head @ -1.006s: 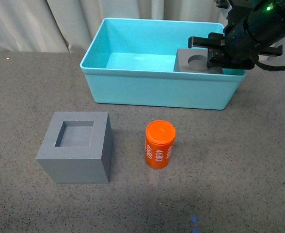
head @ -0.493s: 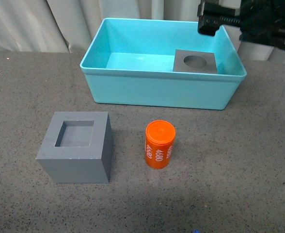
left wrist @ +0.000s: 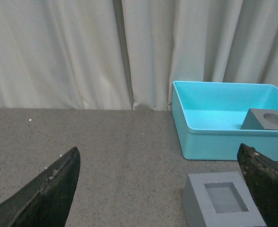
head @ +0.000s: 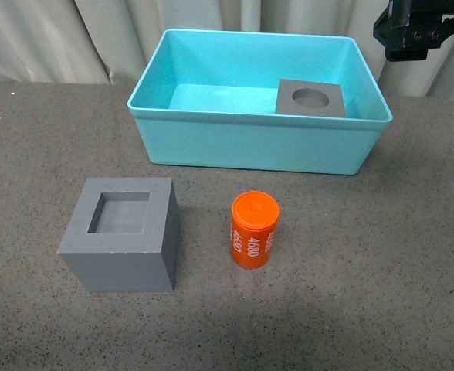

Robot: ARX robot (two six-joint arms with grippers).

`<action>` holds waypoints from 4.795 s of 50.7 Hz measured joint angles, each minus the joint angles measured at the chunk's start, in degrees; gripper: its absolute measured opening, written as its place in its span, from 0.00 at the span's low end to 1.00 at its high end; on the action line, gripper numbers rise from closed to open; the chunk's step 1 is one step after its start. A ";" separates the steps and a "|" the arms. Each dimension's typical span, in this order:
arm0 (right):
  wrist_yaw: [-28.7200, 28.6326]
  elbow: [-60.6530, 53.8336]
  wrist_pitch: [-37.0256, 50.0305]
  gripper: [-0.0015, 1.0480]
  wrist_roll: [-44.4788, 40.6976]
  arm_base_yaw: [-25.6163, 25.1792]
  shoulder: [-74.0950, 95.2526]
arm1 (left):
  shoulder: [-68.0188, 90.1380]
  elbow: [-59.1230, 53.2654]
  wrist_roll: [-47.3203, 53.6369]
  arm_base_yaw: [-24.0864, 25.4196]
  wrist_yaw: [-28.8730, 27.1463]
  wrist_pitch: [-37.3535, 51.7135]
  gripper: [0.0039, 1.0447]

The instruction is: Place gray and orange parts in blue box

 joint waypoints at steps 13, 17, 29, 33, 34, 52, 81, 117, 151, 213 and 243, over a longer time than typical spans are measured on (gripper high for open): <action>0.17 -0.15 0.09 0.91 -1.03 0.09 -0.13 | 31.21 10.03 -11.37 -5.16 -13.31 0.66 0.94; 0.20 -0.15 0.09 0.91 -1.07 0.11 -0.15 | 40.89 12.76 -13.84 -5.84 -11.15 6.32 0.94; 0.20 -0.15 0.11 0.91 -1.09 0.09 -0.15 | 65.46 19.37 -18.53 -8.35 -5.95 14.49 0.94; 0.17 -0.15 0.11 0.91 -1.09 0.11 -0.15 | 72.67 22.62 -19.80 -9.35 -3.93 13.77 0.94; 0.15 -0.15 0.11 0.91 -1.11 0.11 -0.15 | 73.57 22.95 -19.91 -9.44 -3.72 13.75 0.94; 0.20 -0.15 0.11 0.91 -1.16 0.11 -0.15 | 85.05 27.71 -21.27 -12.02 -4.33 14.69 0.94; 0.20 -0.15 0.11 0.91 -1.18 0.11 -0.15 | 94.01 31.12 -20.87 -14.73 -2.84 14.08 0.94; 0.20 -0.15 0.11 0.91 -1.18 0.09 -0.15 | 95.30 33.44 -20.90 -14.53 -4.96 12.13 0.17; 0.20 -0.15 0.11 0.91 -1.18 0.11 -0.15 | 100.50 61.44 -18.32 -17.27 -5.86 12.07 0.17; 0.20 -0.17 0.11 0.91 -1.20 0.09 -0.15 | 121.55 78.99 -16.81 -16.28 -8.94 2.47 0.48; 0.20 -0.17 0.11 0.91 -1.20 0.11 -0.15 | 91.27 47.78 -17.79 -16.06 -10.34 26.38 0.94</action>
